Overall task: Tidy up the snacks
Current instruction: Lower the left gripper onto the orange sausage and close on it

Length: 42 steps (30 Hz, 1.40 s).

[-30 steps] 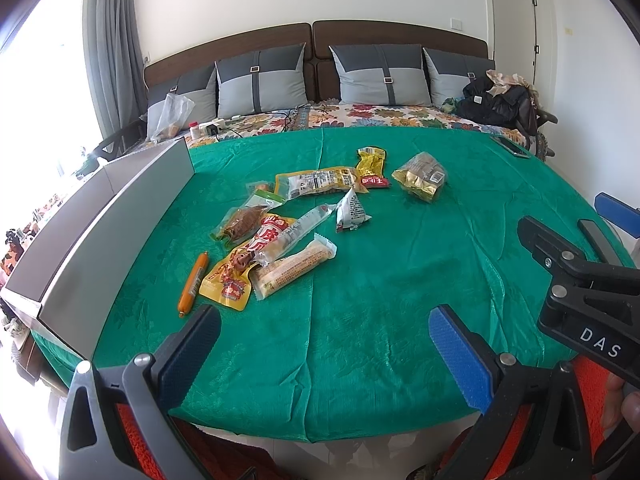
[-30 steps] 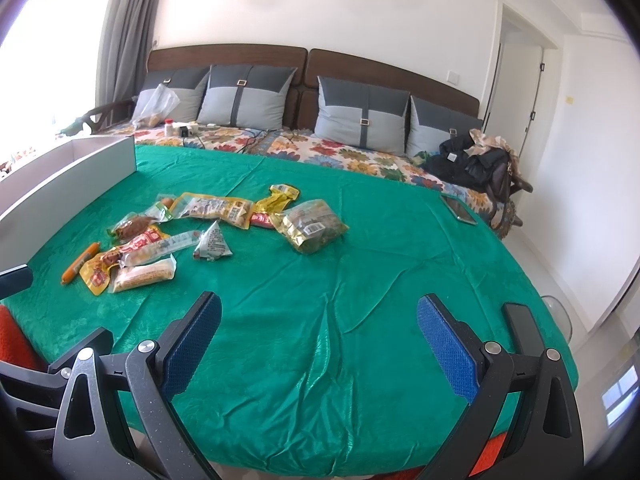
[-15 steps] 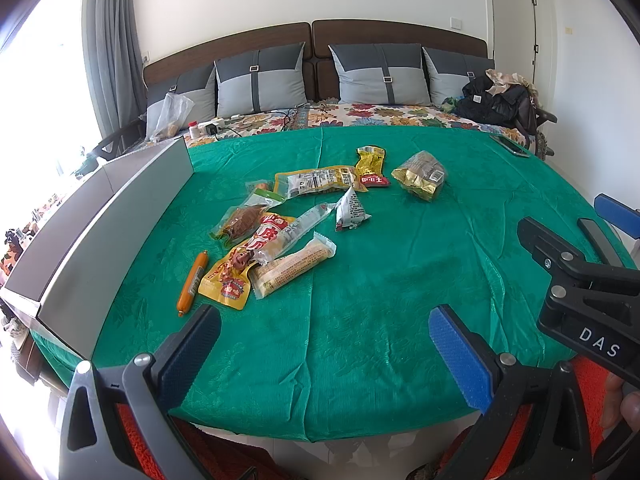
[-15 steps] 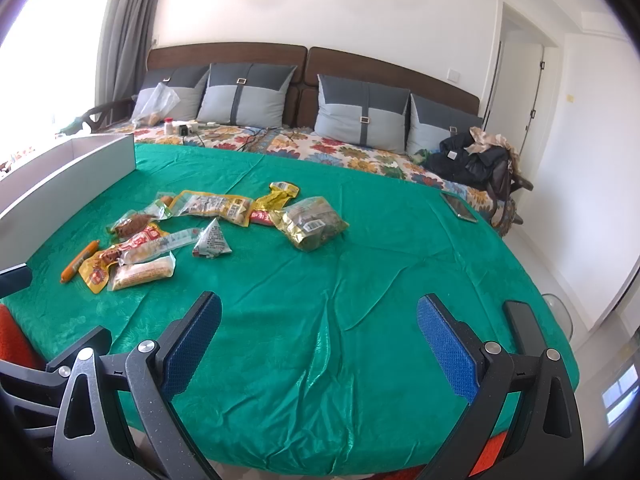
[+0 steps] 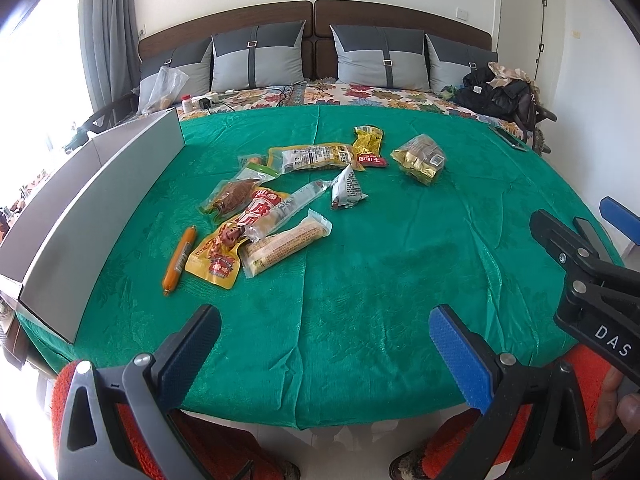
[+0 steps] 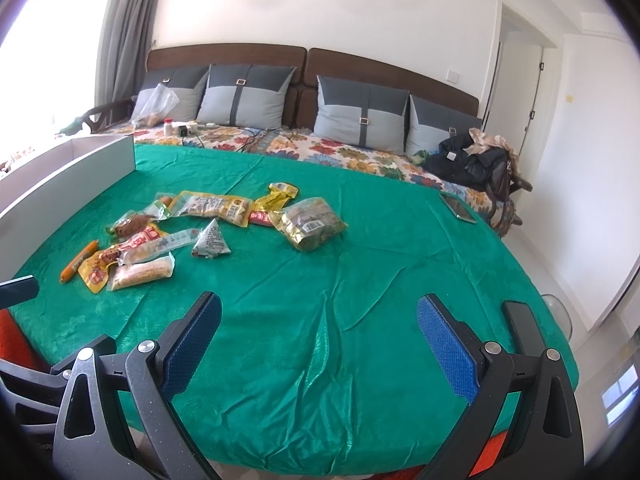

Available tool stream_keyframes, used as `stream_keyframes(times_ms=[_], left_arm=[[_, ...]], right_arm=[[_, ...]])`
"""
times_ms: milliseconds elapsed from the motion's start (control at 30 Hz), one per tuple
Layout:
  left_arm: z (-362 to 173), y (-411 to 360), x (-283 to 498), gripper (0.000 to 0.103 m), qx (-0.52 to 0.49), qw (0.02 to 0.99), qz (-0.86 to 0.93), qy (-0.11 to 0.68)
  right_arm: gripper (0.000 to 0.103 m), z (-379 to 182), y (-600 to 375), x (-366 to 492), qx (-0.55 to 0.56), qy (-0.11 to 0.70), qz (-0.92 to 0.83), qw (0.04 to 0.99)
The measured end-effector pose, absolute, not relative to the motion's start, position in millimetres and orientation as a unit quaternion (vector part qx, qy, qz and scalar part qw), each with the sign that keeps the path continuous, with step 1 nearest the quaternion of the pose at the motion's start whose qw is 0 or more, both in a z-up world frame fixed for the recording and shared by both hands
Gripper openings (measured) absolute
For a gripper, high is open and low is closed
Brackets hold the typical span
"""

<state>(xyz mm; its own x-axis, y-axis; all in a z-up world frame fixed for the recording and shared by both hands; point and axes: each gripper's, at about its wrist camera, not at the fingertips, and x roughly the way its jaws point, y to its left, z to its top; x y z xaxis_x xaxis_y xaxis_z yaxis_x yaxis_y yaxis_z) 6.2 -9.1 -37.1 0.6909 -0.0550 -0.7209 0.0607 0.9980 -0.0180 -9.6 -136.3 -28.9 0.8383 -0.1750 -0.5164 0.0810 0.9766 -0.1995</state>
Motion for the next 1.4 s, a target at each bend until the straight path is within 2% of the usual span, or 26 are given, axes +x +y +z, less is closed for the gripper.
stream_keyframes(times_ms=[200, 367, 467, 533, 600, 633, 700, 767, 867, 967, 1067, 1133, 1167, 1200, 1233, 1267, 1300, 1400], left_arm=[[-39.9, 57.2, 64.3, 0.103, -0.015, 0.890, 0.001, 0.455], [-63.3, 149.9, 123.8, 0.103, -0.095, 0.840, 0.001, 0.534], [-83.1, 182.4, 142.8, 0.102, -0.145, 0.822, 0.010, 0.550], [-98.4, 188.2, 150.4, 0.101, -0.163, 0.811, 0.004, 0.561], [-112.7, 186.0, 159.0, 0.091, -0.157, 0.803, 0.001, 0.576], [-112.0, 182.1, 160.5, 0.090, -0.135, 0.813, 0.002, 0.567], [-111.5, 174.4, 165.6, 0.080, -0.091, 0.827, -0.004, 0.555], [-113.8, 178.7, 168.5, 0.077, -0.089, 0.832, 0.003, 0.547], [-114.5, 182.0, 164.1, 0.077, -0.095, 0.844, 0.003, 0.528], [-117.3, 178.2, 158.9, 0.077, -0.054, 0.851, 0.023, 0.522], [-120.0, 175.1, 156.8, 0.086, -0.044, 0.855, 0.016, 0.516], [-120.4, 171.7, 157.5, 0.086, -0.039, 0.855, 0.017, 0.517], [-119.7, 172.5, 155.9, 0.080, -0.040, 0.856, 0.021, 0.515], [-118.7, 172.7, 153.3, 0.064, -0.032, 0.859, 0.033, 0.510], [-117.2, 172.5, 149.9, 0.054, -0.030, 0.865, 0.028, 0.500], [-115.8, 173.1, 146.5, 0.033, -0.030, 0.870, 0.025, 0.492], [-115.4, 174.1, 143.5, 0.016, -0.028, 0.872, 0.023, 0.487], [-116.3, 182.2, 129.7, 0.015, -0.050, 0.881, 0.008, 0.470]], right_arm=[[0.100, -27.2, -139.3, -10.7, -0.080, 0.278, -0.065, 0.955], [0.100, -26.2, -144.0, -10.6, -0.074, 0.280, -0.062, 0.955], [0.100, -27.0, -145.9, -10.1, -0.068, 0.283, -0.060, 0.955], [0.100, -27.1, -146.3, -9.9, -0.067, 0.284, -0.059, 0.955], [0.100, -26.4, -146.8, -10.6, -0.067, 0.284, -0.058, 0.955], [0.100, -26.3, -146.8, -10.7, -0.068, 0.284, -0.058, 0.955], [0.100, -26.4, -147.0, -10.7, -0.068, 0.285, -0.058, 0.954], [0.100, -26.9, -148.7, -10.8, -0.068, 0.288, -0.058, 0.954], [0.100, -30.3, -150.2, -9.0, -0.066, 0.298, -0.054, 0.951], [0.100, -35.8, -150.8, -5.9, -0.055, 0.315, -0.043, 0.947], [0.100, -46.5, -146.7, -0.7, -0.044, 0.344, -0.019, 0.938], [0.100, -56.2, -142.7, 3.0, -0.033, 0.370, 0.002, 0.929], [0.100, -61.4, -140.3, 4.5, -0.028, 0.382, 0.014, 0.924], [0.100, -66.3, -137.0, 6.8, -0.022, 0.395, 0.026, 0.918], [0.100, -70.6, -134.9, 9.0, -0.014, 0.407, 0.038, 0.912], [0.100, -74.6, -132.6, 11.3, -0.006, 0.420, 0.049, 0.906], [0.100, -77.9, -130.4, 13.8, 0.002, 0.434, 0.059, 0.899], [0.100, -86.4, -121.5, 22.8, 0.008, 0.463, 0.082, 0.883]])
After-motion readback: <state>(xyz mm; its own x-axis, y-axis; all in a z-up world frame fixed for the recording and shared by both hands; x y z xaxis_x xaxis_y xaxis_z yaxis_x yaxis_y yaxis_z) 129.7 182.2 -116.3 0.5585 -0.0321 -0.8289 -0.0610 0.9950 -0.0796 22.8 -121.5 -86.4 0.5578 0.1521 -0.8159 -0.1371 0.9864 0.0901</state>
